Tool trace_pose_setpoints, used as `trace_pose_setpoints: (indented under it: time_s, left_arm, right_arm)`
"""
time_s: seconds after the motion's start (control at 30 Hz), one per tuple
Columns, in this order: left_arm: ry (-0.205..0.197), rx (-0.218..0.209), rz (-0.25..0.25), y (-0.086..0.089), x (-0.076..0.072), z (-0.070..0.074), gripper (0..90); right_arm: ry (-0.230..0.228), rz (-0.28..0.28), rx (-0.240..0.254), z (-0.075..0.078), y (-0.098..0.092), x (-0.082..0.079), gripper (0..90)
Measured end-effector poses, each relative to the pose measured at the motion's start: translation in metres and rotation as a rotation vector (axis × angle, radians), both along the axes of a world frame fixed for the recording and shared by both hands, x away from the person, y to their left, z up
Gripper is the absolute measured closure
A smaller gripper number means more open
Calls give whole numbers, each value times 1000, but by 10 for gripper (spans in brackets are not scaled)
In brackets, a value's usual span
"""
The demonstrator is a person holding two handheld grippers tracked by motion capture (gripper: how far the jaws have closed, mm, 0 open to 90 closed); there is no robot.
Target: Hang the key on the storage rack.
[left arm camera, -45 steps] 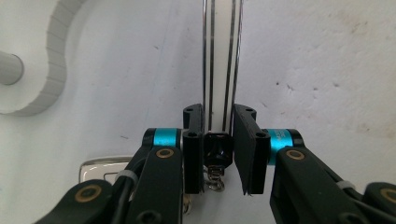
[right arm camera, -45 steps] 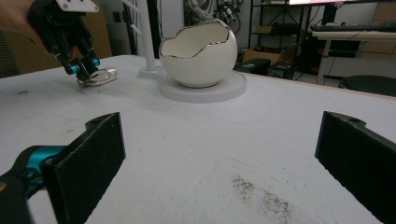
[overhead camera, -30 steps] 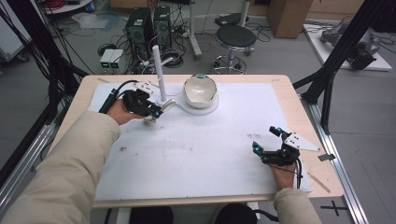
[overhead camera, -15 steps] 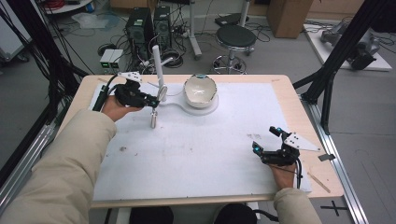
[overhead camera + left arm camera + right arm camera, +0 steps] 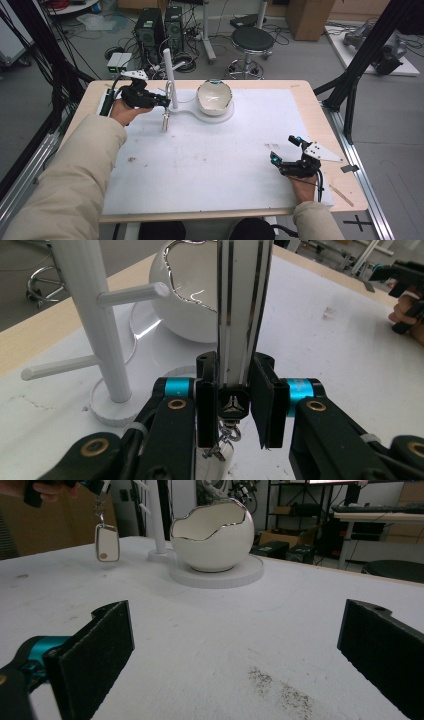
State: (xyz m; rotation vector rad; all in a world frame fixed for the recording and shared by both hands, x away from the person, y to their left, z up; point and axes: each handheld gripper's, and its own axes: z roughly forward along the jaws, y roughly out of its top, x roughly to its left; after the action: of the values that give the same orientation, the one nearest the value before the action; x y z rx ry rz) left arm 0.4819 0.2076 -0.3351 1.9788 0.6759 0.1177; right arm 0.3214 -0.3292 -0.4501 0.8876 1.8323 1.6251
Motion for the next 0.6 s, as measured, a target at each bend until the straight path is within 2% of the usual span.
trace_pose_setpoints:
  time_s: [0.07,0.17,0.3,0.47,0.6]
  left_arm:
    - [11,1,12,1,2,-1,743]
    - [18,-27,11,1,6,0,743]
    - [20,-21,10,-2,11,1,743]
    - [34,-38,22,-4,16,1,743]
    - [48,-24,30,-3,18,-1,743]
  right_arm:
    - [0,0,2,0,0,0,7]
    - [-3,0,4,0,1,0,7]
    - [-4,0,-1,0,0,0,7]
    - [0,-2,2,0,0,0,7]
    - [-2,0,1,0,0,0,7]
